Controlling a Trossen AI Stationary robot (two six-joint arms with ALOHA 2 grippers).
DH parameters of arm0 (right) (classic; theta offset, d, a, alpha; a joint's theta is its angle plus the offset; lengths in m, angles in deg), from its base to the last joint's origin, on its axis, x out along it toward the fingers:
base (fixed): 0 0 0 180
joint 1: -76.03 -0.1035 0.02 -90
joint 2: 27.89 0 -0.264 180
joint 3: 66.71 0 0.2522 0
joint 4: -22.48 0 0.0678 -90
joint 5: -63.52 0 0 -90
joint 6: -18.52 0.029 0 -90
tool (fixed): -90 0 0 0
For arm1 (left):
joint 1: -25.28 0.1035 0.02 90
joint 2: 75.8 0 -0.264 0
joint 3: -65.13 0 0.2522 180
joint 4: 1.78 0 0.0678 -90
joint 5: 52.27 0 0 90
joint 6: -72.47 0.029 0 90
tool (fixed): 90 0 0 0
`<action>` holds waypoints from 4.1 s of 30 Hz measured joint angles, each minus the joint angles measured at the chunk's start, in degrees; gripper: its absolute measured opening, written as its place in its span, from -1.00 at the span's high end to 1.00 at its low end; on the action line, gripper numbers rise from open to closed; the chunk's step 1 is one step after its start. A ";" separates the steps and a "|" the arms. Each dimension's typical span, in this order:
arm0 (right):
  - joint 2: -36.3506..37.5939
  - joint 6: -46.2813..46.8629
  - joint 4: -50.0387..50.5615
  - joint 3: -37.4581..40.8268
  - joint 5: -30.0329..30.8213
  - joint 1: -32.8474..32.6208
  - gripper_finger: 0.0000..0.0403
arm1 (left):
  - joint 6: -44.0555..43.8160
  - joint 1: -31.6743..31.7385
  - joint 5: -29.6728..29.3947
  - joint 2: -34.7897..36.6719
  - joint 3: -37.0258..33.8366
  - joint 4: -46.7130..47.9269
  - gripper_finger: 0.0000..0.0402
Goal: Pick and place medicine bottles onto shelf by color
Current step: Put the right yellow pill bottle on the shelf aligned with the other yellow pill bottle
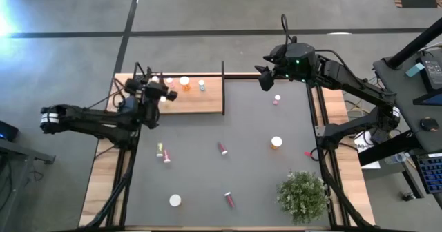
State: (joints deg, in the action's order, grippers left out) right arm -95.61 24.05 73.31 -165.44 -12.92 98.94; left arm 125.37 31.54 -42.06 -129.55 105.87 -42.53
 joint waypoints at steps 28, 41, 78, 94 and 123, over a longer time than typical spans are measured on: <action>0.00 0.01 0.01 -0.02 0.00 0.01 -0.16 | 15.66 6.86 44.76 -1.74 21.79 19.74 0.18; 0.01 0.01 -0.01 -0.01 0.00 0.01 -0.16 | -18.72 20.33 47.68 -6.07 37.54 68.94 0.18; 0.00 0.01 -0.01 -0.01 0.00 -0.01 -0.16 | -73.44 38.03 72.53 -24.29 43.54 123.83 -0.02; 0.00 0.01 0.01 0.00 -0.02 -0.01 -0.16 | -73.32 38.03 73.35 -24.21 35.02 118.09 -0.02; 0.00 0.01 -0.01 -0.02 0.00 -0.01 -0.16 | -72.27 38.03 72.41 -24.12 30.58 114.06 0.04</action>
State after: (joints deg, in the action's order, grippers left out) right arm -95.61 24.05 73.30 -165.46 -12.92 98.93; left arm 53.10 69.57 30.36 -153.67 136.45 71.53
